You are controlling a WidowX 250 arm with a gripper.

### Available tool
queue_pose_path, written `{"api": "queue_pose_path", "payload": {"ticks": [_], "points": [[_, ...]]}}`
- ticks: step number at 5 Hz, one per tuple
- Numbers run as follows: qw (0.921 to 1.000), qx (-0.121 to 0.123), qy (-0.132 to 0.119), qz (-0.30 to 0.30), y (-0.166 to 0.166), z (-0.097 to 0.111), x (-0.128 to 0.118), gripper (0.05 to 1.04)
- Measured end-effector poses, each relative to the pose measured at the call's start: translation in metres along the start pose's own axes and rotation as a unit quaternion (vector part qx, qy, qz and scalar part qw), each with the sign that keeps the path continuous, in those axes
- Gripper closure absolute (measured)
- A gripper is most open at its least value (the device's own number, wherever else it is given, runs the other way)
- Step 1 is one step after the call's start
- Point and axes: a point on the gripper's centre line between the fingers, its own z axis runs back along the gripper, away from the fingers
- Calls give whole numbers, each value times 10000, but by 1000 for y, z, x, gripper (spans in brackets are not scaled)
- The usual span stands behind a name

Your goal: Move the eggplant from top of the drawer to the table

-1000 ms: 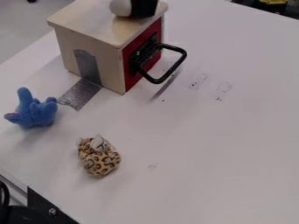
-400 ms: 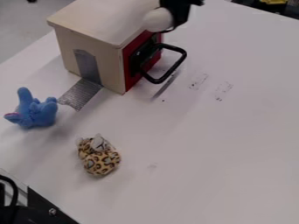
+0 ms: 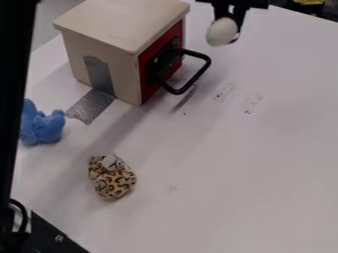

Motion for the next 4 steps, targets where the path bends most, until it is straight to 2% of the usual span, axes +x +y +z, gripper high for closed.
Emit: {"api": "queue_pose_path", "payload": {"ticks": [1,2,3,4], "points": [[9988,87,-123,457,-21,-28,3,857],[9981,81,-148,601,-29,-52,6,811],[9977,227,-112,624,-29,-65,0,524],[9987,294,-59,419,-40,-69,-16,215]]}}
